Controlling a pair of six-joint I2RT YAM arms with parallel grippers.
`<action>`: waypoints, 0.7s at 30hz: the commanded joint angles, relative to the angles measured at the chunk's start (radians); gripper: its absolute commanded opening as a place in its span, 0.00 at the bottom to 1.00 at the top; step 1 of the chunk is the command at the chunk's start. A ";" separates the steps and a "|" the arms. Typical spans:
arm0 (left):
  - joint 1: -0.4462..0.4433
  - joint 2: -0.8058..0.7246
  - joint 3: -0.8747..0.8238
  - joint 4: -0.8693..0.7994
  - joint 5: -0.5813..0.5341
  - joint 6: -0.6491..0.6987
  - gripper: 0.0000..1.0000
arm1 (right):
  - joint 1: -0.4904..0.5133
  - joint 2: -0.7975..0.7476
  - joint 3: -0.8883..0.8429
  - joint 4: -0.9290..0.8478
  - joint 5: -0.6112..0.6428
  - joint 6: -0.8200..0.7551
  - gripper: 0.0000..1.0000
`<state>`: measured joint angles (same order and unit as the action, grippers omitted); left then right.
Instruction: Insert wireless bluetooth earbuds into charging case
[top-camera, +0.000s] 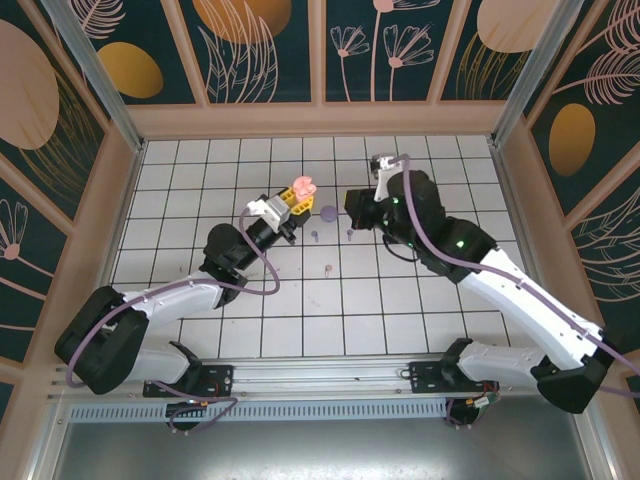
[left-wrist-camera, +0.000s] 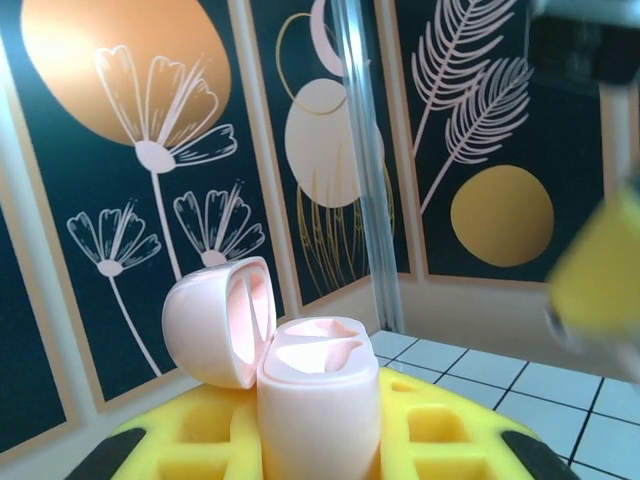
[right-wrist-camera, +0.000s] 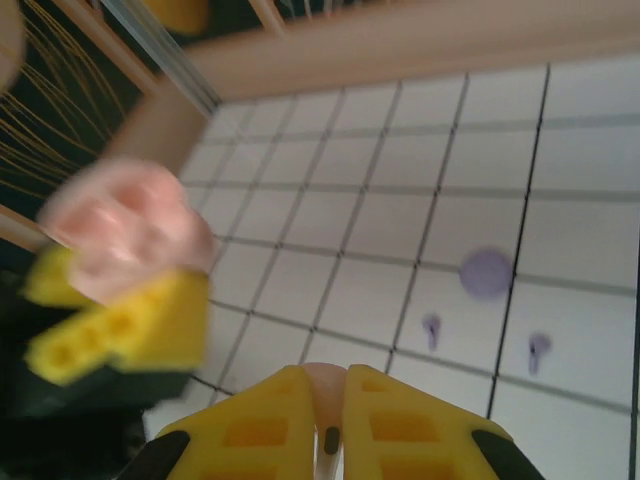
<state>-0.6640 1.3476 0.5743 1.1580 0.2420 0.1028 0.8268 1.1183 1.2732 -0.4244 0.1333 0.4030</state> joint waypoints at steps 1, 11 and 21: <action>-0.003 -0.014 0.017 -0.012 0.125 0.018 0.00 | -0.005 -0.027 0.049 0.104 -0.017 -0.118 0.12; -0.003 0.046 0.096 -0.027 0.316 0.033 0.00 | -0.003 -0.083 -0.051 0.340 -0.200 -0.271 0.13; -0.003 0.091 0.159 -0.037 0.356 0.039 0.00 | -0.003 -0.127 -0.181 0.448 -0.249 -0.277 0.13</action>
<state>-0.6640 1.4258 0.7036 1.1030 0.5686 0.1310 0.8261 1.0161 1.1072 -0.0582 -0.0853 0.1352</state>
